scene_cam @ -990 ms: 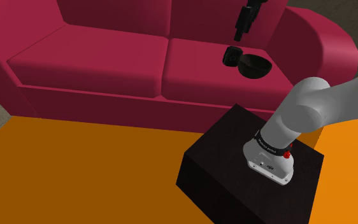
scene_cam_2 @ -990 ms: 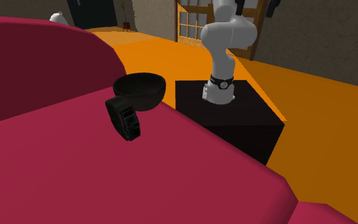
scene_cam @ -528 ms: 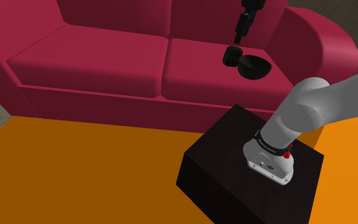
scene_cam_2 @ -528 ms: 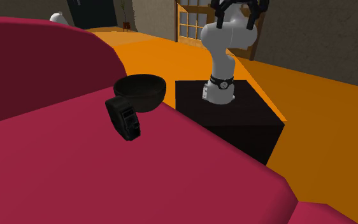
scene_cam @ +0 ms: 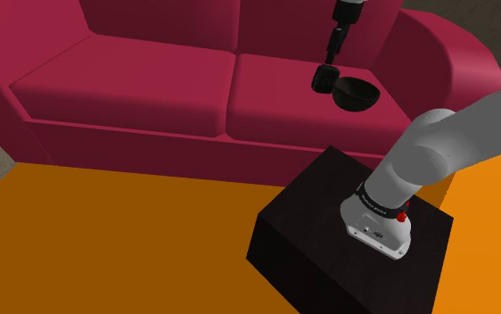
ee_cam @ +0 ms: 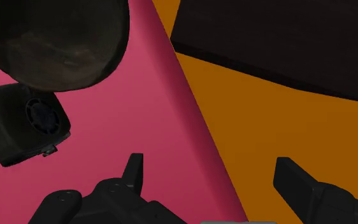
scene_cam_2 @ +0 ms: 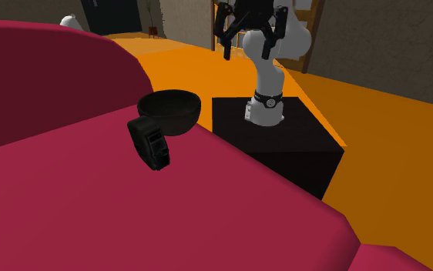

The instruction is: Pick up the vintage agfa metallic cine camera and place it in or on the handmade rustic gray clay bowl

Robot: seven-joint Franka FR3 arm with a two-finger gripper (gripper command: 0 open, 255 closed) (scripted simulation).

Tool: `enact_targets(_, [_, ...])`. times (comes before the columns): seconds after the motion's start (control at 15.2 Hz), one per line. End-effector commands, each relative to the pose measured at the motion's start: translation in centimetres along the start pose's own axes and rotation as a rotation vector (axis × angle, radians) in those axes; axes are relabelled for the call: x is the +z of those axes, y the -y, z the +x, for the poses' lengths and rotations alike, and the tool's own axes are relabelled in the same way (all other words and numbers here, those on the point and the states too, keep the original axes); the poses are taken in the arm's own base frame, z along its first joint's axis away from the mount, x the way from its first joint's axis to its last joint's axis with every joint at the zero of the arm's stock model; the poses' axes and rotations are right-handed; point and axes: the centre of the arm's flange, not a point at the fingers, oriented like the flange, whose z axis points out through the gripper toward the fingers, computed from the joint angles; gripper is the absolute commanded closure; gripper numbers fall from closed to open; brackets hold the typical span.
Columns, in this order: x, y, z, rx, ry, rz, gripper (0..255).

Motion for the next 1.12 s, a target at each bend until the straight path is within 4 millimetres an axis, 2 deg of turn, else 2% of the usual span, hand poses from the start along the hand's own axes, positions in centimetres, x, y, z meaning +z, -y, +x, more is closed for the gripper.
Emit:
enact_targets(0.0, [1.0,-2.3,0.6,-0.016,0.005,-0.001,0])
enact_targets(1.06, [10.8,-20.3,6.4,-0.134,0.050,0.005,0])
